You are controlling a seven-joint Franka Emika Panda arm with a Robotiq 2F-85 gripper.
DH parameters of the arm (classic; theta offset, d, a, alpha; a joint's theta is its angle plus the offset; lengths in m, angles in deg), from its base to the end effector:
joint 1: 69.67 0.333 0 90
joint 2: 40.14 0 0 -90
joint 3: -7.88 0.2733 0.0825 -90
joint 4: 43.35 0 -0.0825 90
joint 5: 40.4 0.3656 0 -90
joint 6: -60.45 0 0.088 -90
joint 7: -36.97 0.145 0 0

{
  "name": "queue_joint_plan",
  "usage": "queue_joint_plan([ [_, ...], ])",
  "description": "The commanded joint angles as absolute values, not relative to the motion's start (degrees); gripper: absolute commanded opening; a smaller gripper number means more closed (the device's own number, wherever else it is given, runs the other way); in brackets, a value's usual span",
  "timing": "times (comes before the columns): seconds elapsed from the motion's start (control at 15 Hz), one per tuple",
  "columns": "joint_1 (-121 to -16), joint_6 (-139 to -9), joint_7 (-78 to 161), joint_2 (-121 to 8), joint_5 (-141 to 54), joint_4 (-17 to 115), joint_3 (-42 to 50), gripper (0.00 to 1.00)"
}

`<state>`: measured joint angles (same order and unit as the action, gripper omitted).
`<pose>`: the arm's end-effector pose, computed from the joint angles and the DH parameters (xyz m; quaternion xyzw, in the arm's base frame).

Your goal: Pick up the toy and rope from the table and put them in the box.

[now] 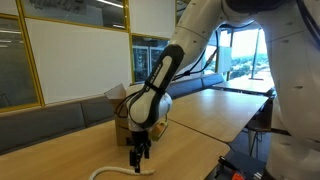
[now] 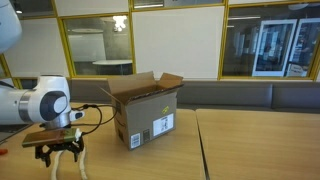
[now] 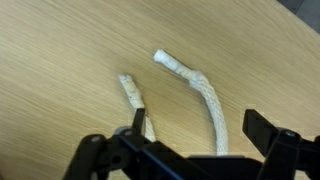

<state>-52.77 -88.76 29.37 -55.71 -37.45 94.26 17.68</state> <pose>0.4171 0.2165 0.1363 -0.9614 -0.2707 0.0385 0.0294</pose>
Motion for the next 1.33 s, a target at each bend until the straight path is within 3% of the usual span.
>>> queue_joint_plan([
  [0.0, -54.58, -91.85, 29.62, -59.18, -40.77, 92.63, 18.39, 1.00],
  [0.6, -55.47, -99.64, 29.57, -65.80, -45.52, 90.22, 17.38, 1.00],
  [1.27, -55.50, -99.01, 29.04, -75.69, -49.37, 81.02, 15.94, 1.00],
])
